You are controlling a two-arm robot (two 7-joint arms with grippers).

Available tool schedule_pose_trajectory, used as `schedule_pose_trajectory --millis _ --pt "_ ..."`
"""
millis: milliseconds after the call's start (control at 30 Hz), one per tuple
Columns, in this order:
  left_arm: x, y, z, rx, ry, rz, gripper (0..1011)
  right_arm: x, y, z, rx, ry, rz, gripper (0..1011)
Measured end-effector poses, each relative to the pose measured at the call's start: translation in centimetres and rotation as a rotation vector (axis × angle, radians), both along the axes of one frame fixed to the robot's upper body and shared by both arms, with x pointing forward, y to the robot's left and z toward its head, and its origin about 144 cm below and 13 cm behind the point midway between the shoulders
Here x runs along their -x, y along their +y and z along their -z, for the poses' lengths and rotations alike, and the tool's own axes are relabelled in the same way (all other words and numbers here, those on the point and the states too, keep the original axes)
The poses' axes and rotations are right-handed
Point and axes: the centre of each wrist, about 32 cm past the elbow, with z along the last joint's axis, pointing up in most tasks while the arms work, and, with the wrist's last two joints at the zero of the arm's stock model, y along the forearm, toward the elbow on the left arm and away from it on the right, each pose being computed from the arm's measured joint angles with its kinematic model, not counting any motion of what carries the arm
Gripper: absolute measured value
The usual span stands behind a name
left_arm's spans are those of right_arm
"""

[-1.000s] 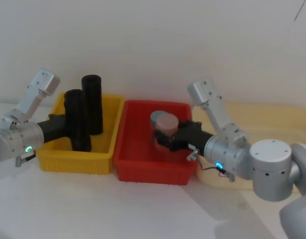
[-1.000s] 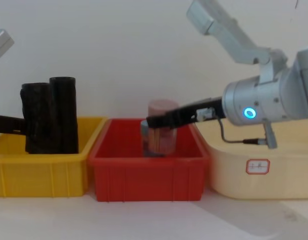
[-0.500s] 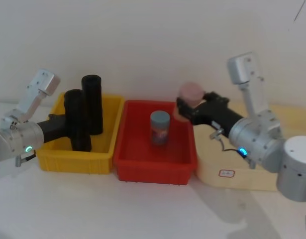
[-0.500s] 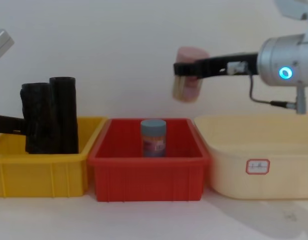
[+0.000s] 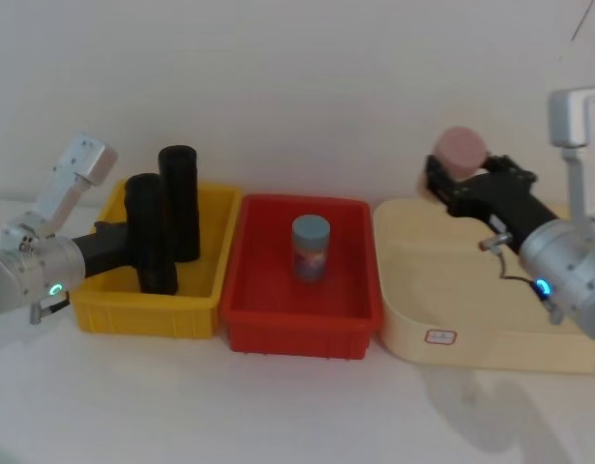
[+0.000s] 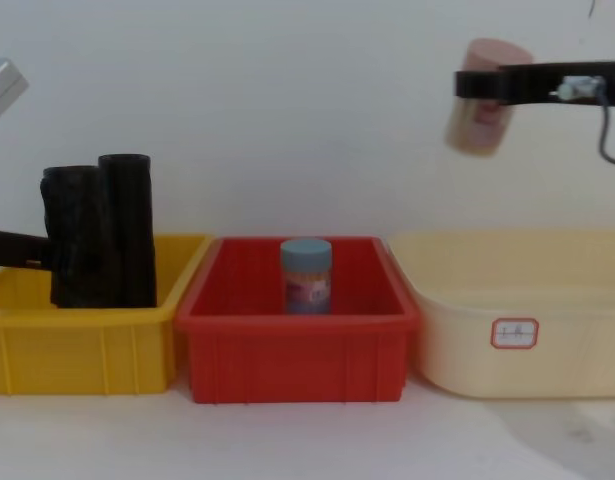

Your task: Pick up the garbage bag with the one hand and transfer it to the other hand.

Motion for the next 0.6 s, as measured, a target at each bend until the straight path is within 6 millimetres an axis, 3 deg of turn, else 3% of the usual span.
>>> schedule_pose_trajectory --millis 600 --pt "0.0 0.0 0.0 0.0 0.0 0.0 398 0.6 -3.6 1.0 0.051 0.069 0.271 660"
